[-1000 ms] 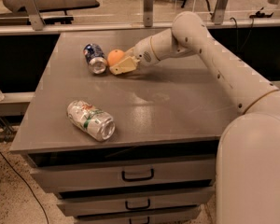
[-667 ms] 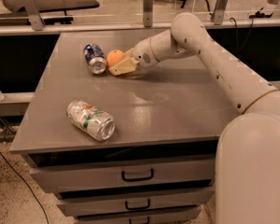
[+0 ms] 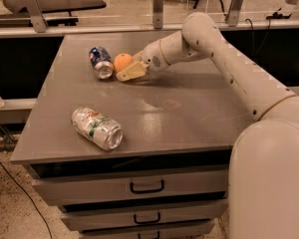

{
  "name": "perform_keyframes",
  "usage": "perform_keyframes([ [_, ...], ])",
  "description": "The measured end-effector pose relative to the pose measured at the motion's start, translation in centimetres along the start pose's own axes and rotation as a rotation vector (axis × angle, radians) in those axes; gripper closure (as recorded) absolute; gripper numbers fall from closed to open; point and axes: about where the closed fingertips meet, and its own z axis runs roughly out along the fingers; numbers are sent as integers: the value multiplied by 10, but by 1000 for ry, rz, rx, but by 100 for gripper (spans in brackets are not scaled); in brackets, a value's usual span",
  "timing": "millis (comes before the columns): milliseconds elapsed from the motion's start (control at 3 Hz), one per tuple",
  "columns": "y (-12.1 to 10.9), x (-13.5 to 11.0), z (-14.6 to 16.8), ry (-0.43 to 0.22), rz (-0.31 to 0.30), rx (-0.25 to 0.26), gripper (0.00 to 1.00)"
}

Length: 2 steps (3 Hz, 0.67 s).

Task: Move orange near pepsi can

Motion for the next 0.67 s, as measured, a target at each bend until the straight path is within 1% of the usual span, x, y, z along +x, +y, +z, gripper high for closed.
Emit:
perform_keyframes([
  [333, 2, 1, 2, -3, 1, -8, 0],
  [667, 3, 0, 2, -3, 1, -8, 0],
])
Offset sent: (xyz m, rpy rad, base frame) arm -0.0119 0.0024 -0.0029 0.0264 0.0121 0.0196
